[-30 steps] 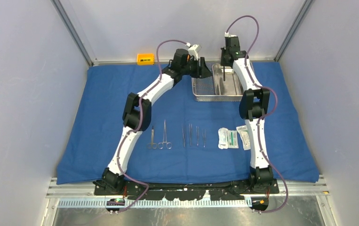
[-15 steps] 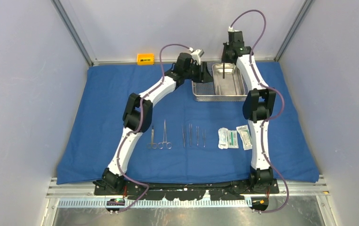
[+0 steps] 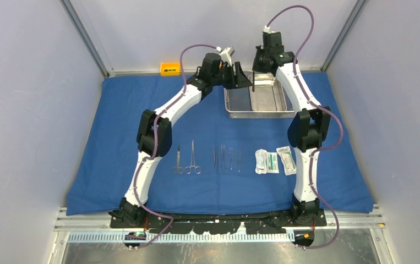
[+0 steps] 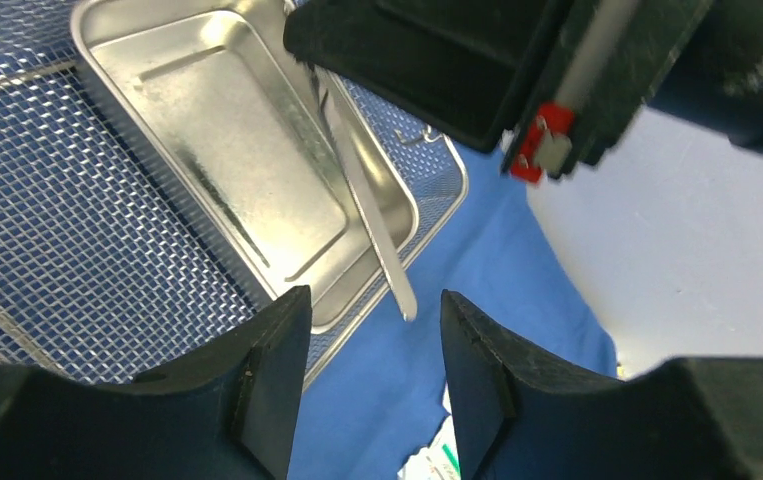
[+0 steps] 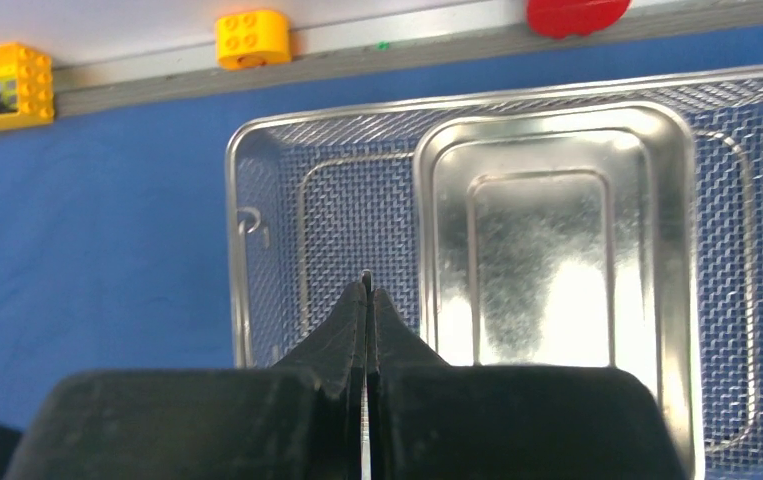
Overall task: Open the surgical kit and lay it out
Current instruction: Place the medical item in the surgical kit.
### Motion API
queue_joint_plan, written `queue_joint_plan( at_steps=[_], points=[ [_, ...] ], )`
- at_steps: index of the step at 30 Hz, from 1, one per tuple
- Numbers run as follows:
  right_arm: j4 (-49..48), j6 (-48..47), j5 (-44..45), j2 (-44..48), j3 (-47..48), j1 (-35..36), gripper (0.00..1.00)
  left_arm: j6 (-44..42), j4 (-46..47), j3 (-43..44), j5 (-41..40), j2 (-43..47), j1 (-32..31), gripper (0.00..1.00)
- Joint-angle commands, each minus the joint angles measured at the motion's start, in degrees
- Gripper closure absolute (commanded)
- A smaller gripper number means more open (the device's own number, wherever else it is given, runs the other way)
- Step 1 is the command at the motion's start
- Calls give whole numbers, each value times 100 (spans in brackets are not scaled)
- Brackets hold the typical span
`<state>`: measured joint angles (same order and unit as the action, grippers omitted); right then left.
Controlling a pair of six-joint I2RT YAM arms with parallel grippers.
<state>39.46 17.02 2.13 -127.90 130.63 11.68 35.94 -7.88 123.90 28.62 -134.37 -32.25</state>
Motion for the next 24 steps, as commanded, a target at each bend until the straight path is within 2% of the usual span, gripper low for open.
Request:
queue_joint_plan(
  at_steps=[1, 13, 24],
  points=[
    [-120, 211, -81, 685, -288, 141, 100, 679, 507, -113, 205, 277, -33, 47],
    [-227, 279, -116, 1071, -801, 285, 100, 967, 762, -198, 140, 150, -41, 48],
    [-317, 285, -133, 1193, -1028, 317, 100, 1296, 1165, -1, 160, -168, -40, 57]
  ],
)
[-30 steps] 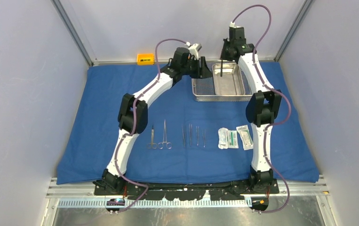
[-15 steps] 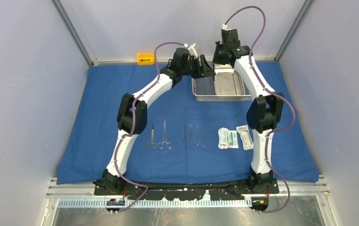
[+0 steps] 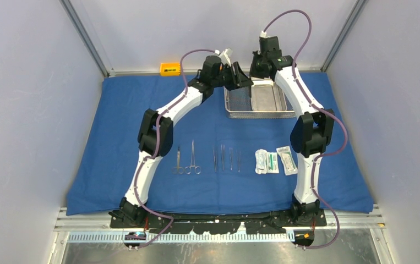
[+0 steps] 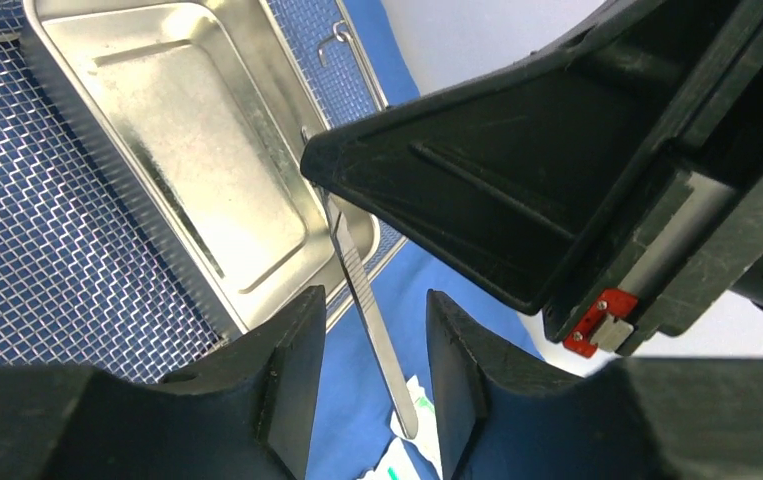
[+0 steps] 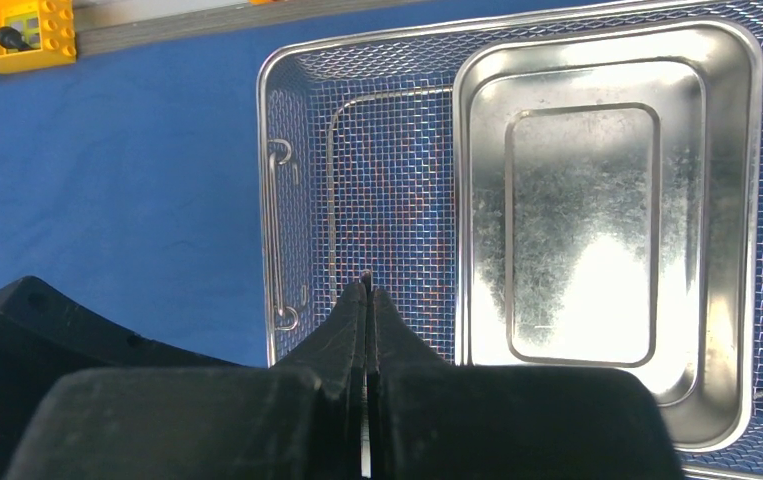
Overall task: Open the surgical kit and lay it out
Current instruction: Place the medical item in the surgical kit.
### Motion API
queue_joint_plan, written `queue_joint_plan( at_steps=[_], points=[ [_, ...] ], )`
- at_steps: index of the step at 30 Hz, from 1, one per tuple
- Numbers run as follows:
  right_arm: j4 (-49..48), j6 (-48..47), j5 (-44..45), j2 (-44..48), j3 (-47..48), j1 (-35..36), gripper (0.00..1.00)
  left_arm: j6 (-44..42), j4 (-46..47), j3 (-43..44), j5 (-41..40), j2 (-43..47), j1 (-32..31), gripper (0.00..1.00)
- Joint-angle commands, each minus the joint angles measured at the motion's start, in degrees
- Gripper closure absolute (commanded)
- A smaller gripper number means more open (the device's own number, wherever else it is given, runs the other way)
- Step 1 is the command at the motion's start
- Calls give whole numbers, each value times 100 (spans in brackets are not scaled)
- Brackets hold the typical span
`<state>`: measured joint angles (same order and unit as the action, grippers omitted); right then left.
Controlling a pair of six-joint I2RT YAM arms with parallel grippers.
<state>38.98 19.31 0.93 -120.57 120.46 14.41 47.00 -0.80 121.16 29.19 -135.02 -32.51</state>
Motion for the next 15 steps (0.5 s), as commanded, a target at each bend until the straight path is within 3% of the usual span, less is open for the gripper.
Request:
queue_joint_plan(
  at_steps=[1, 15],
  points=[
    [-268, 51, -14, 450, -18, 49, 100, 195, 458, 301, 107, -130, -18, 58],
    [-303, 47, -14, 441, -84, 64, 100, 371, 534, 479, 17, -374, -18, 69]
  ],
)
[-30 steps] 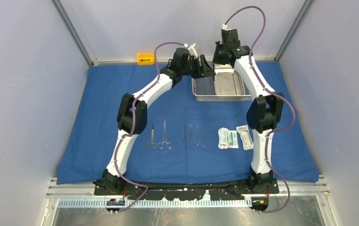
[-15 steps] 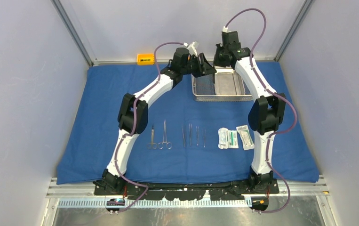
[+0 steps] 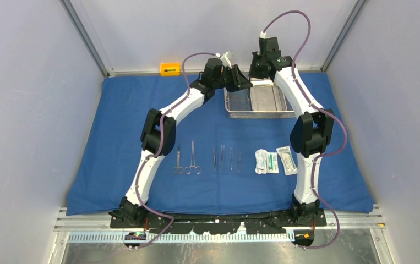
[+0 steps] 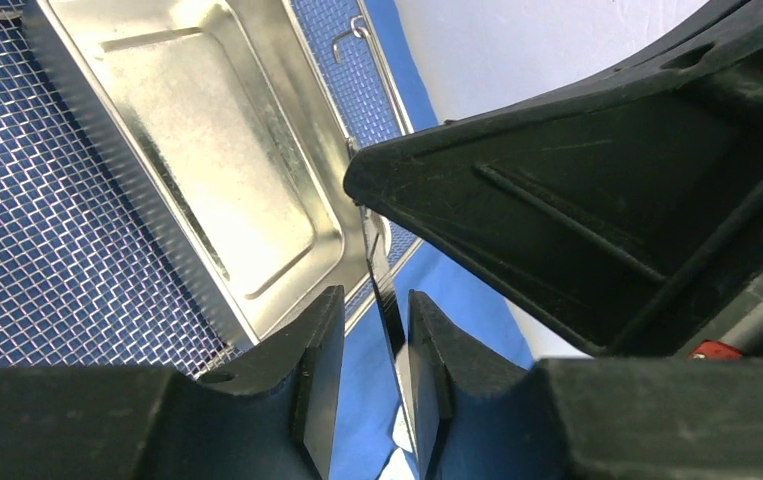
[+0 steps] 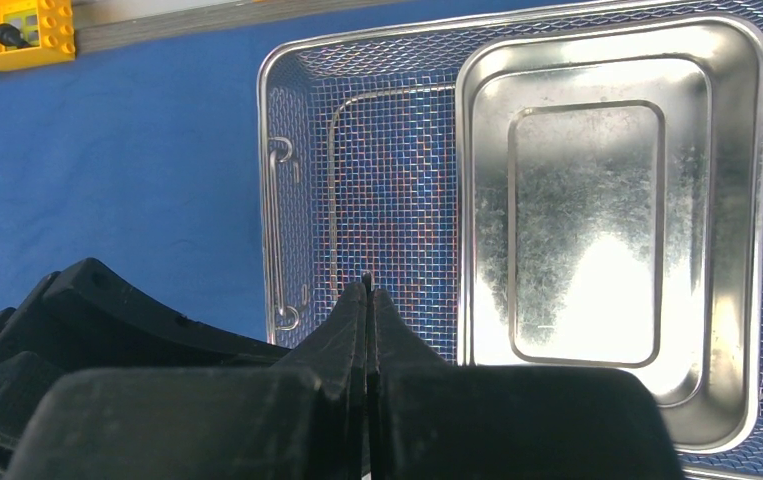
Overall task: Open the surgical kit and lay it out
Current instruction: Place the medical item in the surgical kit.
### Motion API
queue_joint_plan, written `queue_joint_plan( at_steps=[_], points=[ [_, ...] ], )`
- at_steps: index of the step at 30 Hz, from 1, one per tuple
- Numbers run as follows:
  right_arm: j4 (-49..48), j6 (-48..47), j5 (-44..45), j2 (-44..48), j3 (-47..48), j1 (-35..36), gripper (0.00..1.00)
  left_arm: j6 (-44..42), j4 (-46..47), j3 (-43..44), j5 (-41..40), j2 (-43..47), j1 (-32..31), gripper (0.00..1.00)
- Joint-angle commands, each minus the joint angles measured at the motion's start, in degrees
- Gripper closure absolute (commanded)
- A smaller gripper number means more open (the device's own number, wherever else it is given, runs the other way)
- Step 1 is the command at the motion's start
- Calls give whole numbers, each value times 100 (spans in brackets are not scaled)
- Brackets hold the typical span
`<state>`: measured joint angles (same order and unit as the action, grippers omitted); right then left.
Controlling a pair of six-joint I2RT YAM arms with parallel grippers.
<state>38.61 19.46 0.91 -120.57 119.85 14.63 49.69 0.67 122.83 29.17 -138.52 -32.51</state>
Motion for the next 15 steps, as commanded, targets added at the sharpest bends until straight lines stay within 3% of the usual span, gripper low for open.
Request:
queue_joint_plan(
  at_steps=[1, 11, 15],
  points=[
    [-266, 30, -12, 441, -23, 41, 100, 134, 409, 312, 13, -27, -14, 70],
    [-284, -29, 11, 420, -36, 44, 100, 278, 496, 283, 19, -28, -18, 88],
    [-317, -37, -12, 455, -88, 48, 100, 291, 496, 256, 1, -43, -17, 100]
  ],
)
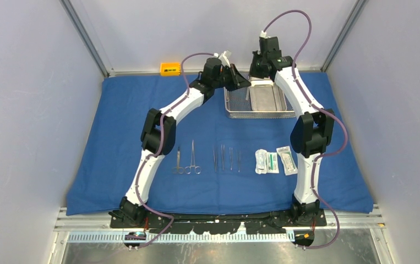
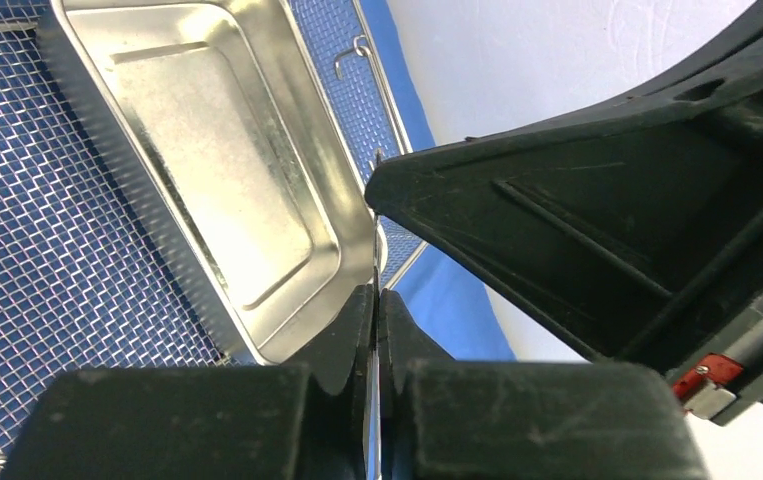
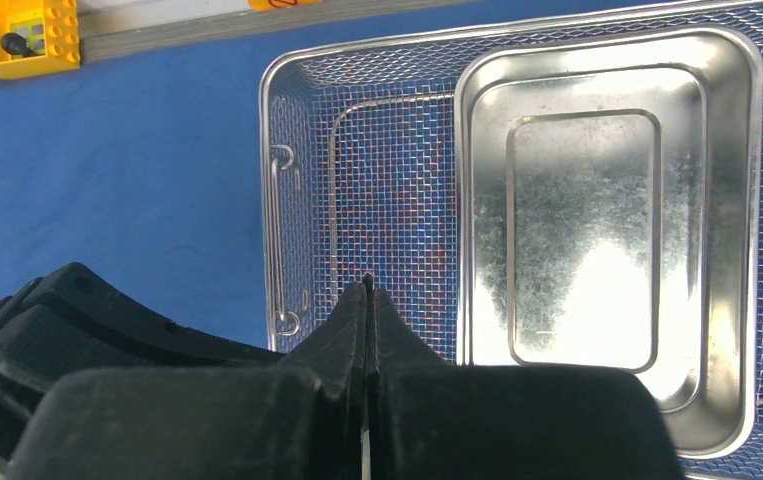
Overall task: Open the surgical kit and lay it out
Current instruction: Place the medical item in the surgical kit.
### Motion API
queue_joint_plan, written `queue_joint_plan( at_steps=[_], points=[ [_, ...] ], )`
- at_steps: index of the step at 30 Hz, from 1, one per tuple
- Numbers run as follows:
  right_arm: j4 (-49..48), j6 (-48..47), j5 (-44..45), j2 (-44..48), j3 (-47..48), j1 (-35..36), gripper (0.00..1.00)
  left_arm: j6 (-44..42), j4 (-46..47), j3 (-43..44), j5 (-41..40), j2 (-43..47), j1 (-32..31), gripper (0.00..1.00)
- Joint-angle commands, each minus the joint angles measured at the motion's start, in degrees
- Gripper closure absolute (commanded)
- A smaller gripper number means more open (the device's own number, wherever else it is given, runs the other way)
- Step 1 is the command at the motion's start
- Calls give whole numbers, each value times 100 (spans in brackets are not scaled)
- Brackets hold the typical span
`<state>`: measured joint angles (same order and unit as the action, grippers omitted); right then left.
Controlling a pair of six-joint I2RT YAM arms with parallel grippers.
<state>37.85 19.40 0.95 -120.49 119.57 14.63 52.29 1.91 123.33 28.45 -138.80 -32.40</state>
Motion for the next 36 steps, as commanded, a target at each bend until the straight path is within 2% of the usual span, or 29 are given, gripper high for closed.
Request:
queue_joint_plan(
  at_steps=[1, 4, 8, 10, 14, 21, 25, 30, 36],
  points=[
    [-252, -39, -16, 463, -69, 47, 100, 47, 371, 182, 64, -3, -29, 100],
    [-277, -99, -350, 542, -73, 46, 98, 72, 381, 57, 79, 82, -8, 100],
    [-278, -217, -417, 707, -101, 17, 81, 117, 346, -325, 199, 405, 60, 100],
    [-278, -253, -511, 810, -151, -38, 69, 54, 298, -598, 307, 660, 95, 100],
    [-278, -247, -875, 1066, -314, -147, 56, -127, 214, -1375, 443, 1297, 196, 100],
    [-556, -379, -1419, 1692, -1181, -191, 54, -833, -165, -3431, 612, 3075, 385, 100],
    [-839, -337, -1608, 2098, -1862, -191, 54, -1217, -674, -4948, 642, 4249, 495, 100],
    [-1364, -334, -1754, 2677, -2762, -187, 54, -1944, -1392, -6554, 464, 5869, 889, 100],
    [-1894, -226, -1985, 3196, -3638, -165, 55, -2329, -2111, -8490, 72, 7604, 1367, 100]
  ],
)
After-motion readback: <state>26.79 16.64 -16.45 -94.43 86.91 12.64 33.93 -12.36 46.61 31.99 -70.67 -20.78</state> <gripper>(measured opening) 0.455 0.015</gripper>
